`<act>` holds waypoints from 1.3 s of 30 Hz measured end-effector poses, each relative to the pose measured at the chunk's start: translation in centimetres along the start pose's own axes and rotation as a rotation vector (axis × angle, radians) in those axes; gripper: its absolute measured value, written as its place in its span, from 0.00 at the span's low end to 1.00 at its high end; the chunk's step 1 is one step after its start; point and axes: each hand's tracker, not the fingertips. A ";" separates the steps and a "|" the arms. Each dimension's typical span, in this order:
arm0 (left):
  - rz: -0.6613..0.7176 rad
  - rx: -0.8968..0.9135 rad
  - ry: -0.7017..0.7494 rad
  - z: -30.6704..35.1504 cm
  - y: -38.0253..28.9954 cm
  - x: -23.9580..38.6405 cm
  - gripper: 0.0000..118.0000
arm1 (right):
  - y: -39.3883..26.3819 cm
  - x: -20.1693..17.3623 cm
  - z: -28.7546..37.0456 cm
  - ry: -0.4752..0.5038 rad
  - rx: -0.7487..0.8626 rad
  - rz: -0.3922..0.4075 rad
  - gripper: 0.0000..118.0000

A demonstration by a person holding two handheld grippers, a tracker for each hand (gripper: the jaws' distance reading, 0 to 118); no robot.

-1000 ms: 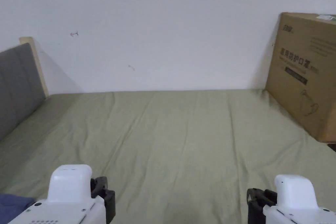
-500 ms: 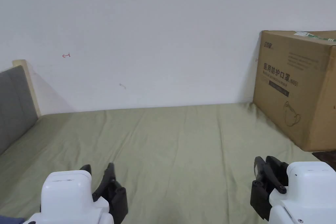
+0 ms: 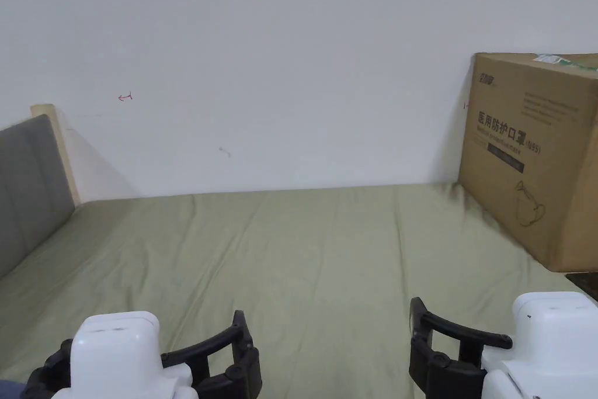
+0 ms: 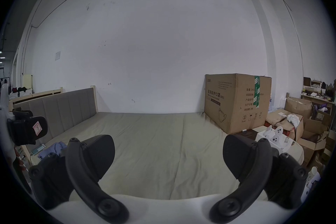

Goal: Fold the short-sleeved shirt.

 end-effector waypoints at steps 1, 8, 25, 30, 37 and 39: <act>0.000 0.000 0.001 0.0 0.1 0.0 1.00 | 0.0 0.0 -0.1 0.002 0.000 -0.002 0.99; 0.040 -0.093 -0.169 -1.2 1.4 0.4 1.00 | -0.1 0.3 -0.5 -0.001 -0.016 -0.028 0.99; -0.075 -0.074 -0.035 0.4 1.3 2.8 1.00 | -0.7 1.5 -0.6 -0.020 -0.057 -0.045 0.99; -0.058 -0.071 -0.107 0.4 1.2 2.8 1.00 | -0.9 1.7 -0.7 -0.016 -0.070 -0.049 0.99; -0.005 -0.125 -0.097 -0.5 1.4 2.3 1.00 | -1.0 1.8 -0.8 -0.020 -0.081 -0.047 0.99; 0.010 -0.130 -0.090 -0.3 1.6 2.1 1.00 | -1.0 1.8 -0.8 -0.022 -0.079 -0.044 0.99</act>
